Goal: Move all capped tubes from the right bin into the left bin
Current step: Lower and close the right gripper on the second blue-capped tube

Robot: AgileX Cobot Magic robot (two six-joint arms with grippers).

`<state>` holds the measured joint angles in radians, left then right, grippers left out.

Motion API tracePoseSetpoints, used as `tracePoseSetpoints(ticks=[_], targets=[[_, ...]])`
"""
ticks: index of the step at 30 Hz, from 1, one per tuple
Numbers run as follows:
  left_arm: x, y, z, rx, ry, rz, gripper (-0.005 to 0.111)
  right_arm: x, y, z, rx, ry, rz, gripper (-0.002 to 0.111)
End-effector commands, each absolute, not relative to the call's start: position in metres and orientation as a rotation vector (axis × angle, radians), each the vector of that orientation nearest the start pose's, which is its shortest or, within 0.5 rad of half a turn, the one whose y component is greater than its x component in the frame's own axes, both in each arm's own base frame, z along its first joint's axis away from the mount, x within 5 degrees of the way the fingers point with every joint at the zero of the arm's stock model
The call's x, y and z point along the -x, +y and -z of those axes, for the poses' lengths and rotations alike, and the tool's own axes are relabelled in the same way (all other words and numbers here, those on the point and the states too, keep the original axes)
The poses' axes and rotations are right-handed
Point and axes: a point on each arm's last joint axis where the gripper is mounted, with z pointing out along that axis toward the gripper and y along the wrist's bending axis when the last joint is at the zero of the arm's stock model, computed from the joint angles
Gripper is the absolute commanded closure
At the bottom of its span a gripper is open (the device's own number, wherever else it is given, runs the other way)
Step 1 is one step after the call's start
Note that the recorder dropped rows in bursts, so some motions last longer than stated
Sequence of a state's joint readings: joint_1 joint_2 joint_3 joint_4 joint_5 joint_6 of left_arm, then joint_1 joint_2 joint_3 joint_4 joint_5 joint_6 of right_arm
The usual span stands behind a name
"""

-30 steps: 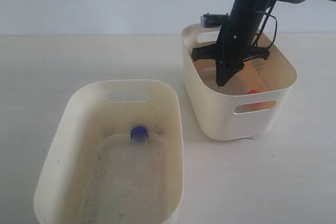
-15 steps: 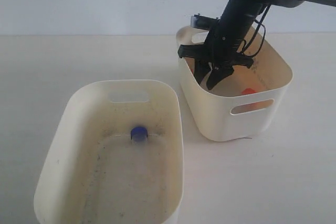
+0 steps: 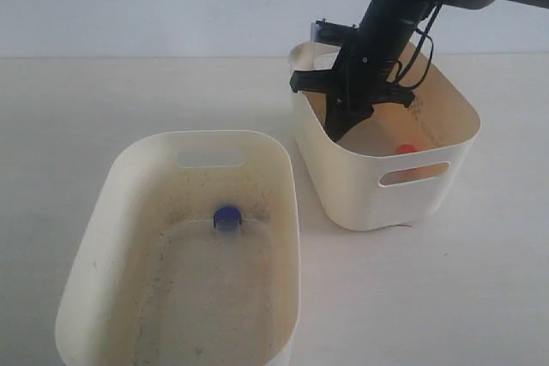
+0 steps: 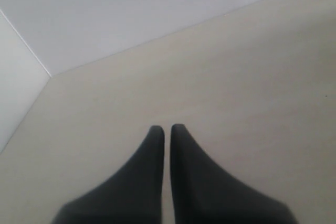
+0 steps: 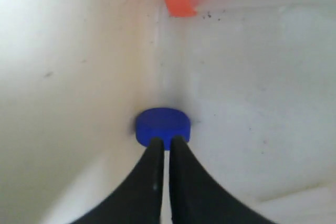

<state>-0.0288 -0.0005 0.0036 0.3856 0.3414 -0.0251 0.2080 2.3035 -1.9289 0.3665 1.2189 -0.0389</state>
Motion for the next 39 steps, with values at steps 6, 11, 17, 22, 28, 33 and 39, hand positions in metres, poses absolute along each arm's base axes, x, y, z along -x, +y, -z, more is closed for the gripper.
tracePoseSetpoints(ticks=[6, 11, 17, 22, 28, 33, 39], targets=[[-0.054, 0.010, -0.185, -0.237, 1.793, -0.322, 0.102, -0.452, 0.124, -0.209, 0.264, 2.965, -0.486, 0.105], [-0.054, 0.010, -0.185, -0.237, 1.793, -0.322, 0.102, -0.454, 0.115, -0.207, 0.287, 2.975, -0.349, 0.106], [-0.054, 0.010, -0.185, -0.237, 1.793, -0.322, 0.102, -0.457, 0.103, -0.203, 0.241, 2.986, -0.338, 0.106], [-0.054, 0.010, -0.185, -0.237, 1.793, -0.322, 0.102, -0.460, 0.107, -0.182, 0.245, 3.028, -0.395, 0.106], [-0.054, 0.010, -0.185, -0.237, 1.793, -0.322, 0.102, -0.460, 0.109, -0.172, 0.248, 3.045, -0.420, 0.097], [-0.054, 0.010, -0.185, -0.237, 1.793, -0.322, 0.102, -0.460, 0.110, -0.172, 0.243, 3.044, -0.436, 0.061], [-0.054, 0.010, -0.185, -0.237, 1.793, -0.322, 0.102, -0.461, 0.112, -0.164, 0.229, 3.061, -0.457, 0.060]])
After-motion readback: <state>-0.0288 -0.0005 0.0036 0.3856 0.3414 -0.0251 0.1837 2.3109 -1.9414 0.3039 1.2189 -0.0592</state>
